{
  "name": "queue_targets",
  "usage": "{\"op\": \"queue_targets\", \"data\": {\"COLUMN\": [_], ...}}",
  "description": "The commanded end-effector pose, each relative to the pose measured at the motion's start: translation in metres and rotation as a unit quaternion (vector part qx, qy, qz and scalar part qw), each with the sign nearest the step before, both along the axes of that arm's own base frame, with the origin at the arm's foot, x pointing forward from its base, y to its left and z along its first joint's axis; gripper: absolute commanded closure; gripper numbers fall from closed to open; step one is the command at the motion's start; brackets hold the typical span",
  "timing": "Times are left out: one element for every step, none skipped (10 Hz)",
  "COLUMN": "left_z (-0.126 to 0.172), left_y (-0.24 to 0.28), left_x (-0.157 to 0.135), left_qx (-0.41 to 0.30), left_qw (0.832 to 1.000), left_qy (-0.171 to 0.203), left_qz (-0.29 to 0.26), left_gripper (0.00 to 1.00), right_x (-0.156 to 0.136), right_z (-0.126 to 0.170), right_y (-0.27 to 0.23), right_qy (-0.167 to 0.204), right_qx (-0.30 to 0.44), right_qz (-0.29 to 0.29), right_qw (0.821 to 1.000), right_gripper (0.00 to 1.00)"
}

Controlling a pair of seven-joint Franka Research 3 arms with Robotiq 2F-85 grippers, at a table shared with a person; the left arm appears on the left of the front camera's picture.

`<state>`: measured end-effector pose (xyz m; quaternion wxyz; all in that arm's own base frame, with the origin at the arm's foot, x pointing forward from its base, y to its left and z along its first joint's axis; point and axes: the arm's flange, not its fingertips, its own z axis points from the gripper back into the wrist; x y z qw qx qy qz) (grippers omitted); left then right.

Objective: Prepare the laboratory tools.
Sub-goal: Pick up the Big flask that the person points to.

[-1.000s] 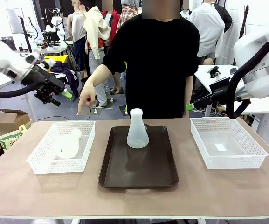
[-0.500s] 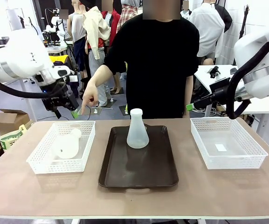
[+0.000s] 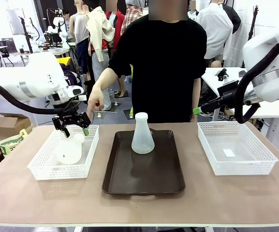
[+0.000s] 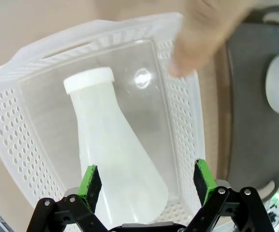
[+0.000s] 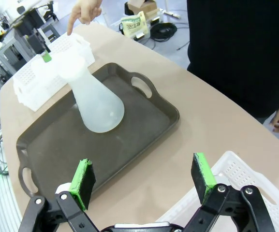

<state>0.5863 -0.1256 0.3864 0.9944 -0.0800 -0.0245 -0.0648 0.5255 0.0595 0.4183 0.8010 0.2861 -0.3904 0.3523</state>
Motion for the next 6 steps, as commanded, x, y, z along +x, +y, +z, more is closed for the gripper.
{"op": "queue_targets", "data": {"left_z": [-0.002, -0.007, -0.01, -0.01, -0.013, -0.018], "left_y": [-0.011, -0.013, -0.013, -0.012, -0.009, -0.005], "left_x": [0.014, 0.018, 0.022, 0.024, 0.031, 0.038], "left_qx": [0.051, 0.055, 0.063, 0.07, 0.069, 0.063], "left_qw": [0.997, 0.996, 0.995, 0.994, 0.994, 0.995], "left_qy": [-0.027, -0.03, -0.033, -0.034, -0.033, -0.026], "left_qz": [0.059, 0.069, 0.075, 0.077, 0.079, 0.071], "left_gripper": [0.0, 0.0, 0.0, 0.0, 0.0, 0.0], "right_x": [-0.001, -0.001, -0.001, -0.001, -0.001, -0.001], "right_z": [0.0, 0.0, 0.0, 0.0, 0.0, 0.0], "right_y": [-0.001, -0.001, -0.001, -0.001, -0.001, -0.001], "right_qy": [0.0, 0.0, 0.0, 0.0, 0.0, 0.0], "right_qx": [-0.001, -0.001, -0.001, -0.001, -0.001, -0.001], "right_qz": [0.0, 0.0, 0.0, 0.0, 0.0, 0.0], "right_qw": [1.0, 1.0, 1.0, 1.0, 1.0, 1.0], "right_gripper": [0.0, 0.0, 0.0, 0.0, 0.0, 0.0]}}
